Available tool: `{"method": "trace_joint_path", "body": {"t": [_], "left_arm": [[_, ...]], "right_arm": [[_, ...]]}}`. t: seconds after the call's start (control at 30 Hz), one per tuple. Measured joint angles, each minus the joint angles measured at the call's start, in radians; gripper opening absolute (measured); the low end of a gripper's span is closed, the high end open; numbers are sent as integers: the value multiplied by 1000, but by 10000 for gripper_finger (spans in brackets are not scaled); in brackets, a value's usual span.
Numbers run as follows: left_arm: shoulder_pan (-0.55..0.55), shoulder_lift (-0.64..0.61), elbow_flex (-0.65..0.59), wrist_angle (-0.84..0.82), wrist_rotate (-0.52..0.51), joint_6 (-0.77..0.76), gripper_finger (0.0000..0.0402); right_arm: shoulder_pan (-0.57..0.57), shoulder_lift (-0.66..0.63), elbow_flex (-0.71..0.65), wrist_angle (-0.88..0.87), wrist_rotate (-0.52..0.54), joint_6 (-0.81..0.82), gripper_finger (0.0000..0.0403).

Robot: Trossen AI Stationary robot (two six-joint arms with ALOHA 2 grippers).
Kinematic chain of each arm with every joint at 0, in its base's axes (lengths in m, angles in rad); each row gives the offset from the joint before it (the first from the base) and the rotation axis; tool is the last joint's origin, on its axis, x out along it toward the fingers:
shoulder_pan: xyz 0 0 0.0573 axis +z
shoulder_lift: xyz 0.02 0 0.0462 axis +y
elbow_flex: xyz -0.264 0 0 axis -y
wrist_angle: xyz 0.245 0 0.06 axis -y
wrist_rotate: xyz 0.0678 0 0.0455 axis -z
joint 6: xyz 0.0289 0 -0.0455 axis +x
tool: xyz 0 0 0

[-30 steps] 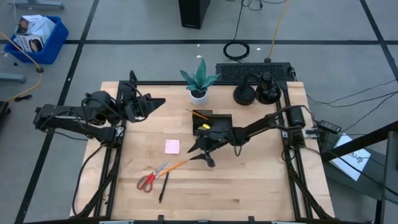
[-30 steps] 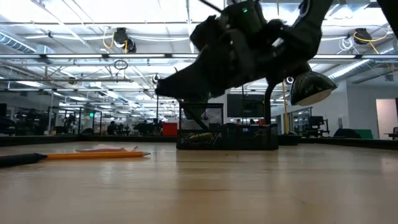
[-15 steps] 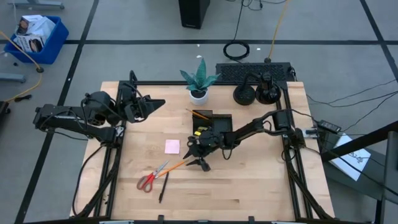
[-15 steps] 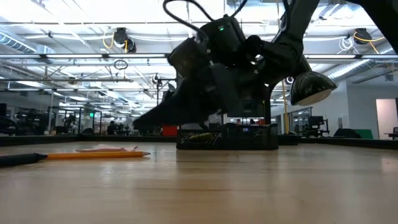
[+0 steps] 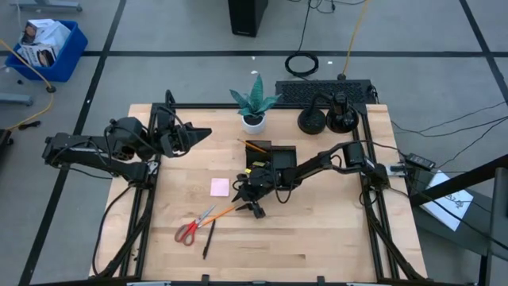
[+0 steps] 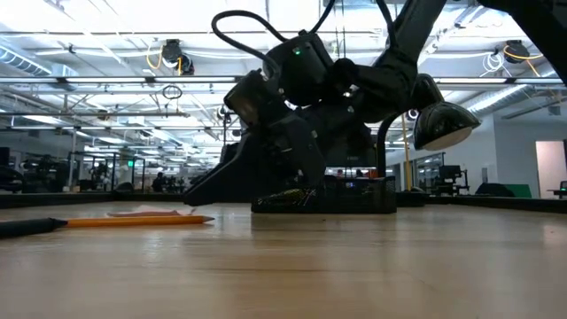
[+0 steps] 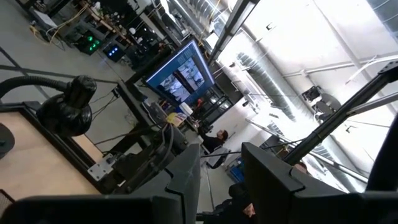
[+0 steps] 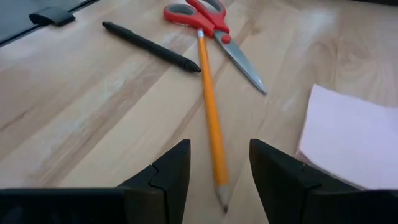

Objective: Pick and place office supplies into organizer
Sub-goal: Put the orange pencil into the black desk organizer

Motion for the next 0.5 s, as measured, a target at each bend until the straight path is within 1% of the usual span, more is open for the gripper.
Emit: {"method": "trace_joint_path", "body": {"t": [0.33,0.5], "left_arm": [[0,0,0,-31,-15,14,120],[0,0,0,-43,-26,14,120]], "right_arm": [[-22,0,0,-32,0,-18,155],[-15,0,0,23,-4,13,155]]}}
